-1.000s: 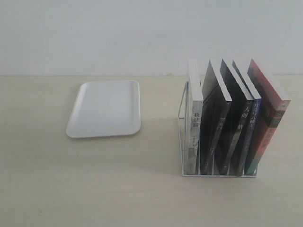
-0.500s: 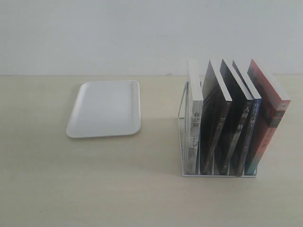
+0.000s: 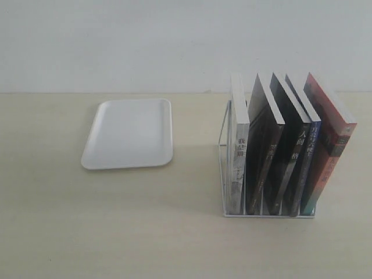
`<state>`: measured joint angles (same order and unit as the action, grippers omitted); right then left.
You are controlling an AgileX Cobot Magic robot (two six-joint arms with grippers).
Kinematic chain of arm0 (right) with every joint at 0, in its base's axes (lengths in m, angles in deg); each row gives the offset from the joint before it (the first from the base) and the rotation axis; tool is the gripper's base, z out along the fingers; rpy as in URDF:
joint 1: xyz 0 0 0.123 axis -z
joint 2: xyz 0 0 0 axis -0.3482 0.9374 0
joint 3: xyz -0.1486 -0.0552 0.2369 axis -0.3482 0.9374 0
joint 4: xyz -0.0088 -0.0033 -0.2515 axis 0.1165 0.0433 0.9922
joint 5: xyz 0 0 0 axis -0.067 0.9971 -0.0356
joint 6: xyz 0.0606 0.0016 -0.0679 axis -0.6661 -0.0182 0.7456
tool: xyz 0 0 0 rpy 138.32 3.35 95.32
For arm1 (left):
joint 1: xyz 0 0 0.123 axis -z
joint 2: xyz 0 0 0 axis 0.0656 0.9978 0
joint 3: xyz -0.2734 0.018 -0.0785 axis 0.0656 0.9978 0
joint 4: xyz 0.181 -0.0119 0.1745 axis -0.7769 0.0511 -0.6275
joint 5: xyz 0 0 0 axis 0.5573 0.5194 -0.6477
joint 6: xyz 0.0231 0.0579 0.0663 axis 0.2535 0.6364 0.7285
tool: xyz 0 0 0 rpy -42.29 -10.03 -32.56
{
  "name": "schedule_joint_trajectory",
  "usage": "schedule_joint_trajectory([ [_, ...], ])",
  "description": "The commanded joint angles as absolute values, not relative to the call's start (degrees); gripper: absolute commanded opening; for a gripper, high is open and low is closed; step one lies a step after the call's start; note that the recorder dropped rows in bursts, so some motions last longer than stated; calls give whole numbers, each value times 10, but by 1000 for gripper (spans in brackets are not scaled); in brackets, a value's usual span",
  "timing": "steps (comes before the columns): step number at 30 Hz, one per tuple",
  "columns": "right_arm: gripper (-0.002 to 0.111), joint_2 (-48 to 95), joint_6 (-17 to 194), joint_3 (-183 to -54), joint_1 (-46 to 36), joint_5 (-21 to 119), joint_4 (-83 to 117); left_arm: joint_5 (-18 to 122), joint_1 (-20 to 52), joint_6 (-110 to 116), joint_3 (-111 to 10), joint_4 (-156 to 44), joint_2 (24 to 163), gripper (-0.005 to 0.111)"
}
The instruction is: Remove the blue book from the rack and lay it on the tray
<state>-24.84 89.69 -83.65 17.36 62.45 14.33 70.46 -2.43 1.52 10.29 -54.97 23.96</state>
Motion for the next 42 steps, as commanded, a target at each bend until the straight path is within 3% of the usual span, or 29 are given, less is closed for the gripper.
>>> schedule_joint_trajectory([
  [1, 0, -230, 899, -846, 176, 576, 143, 696, -25, 17, 101, -548, 238, 5],
  [11, 0, -185, 896, -861, 176, 587, 132, 696, -25, 17, 101, -548, 238, 5],
  [26, 0, 184, 901, -1274, 176, 1137, 63, 696, -25, 17, 101, -548, 238, 5],
  [33, 1, 315, 902, -1382, 173, 1186, 48, 696, -25, 17, 101, -548, 238, 5],
  [37, 19, 361, 937, -1391, 162, 1186, 49, 696, -25, 17, 101, -548, 238, 5],
  [40, 44, 393, 941, -1391, 145, 1186, 56, 696, -25, 17, 101, -548, 238, 5],
  [42, 49, 410, 941, -1391, 132, 1186, 58, 696, -25, 17, 101, -548, 238, 5],
])
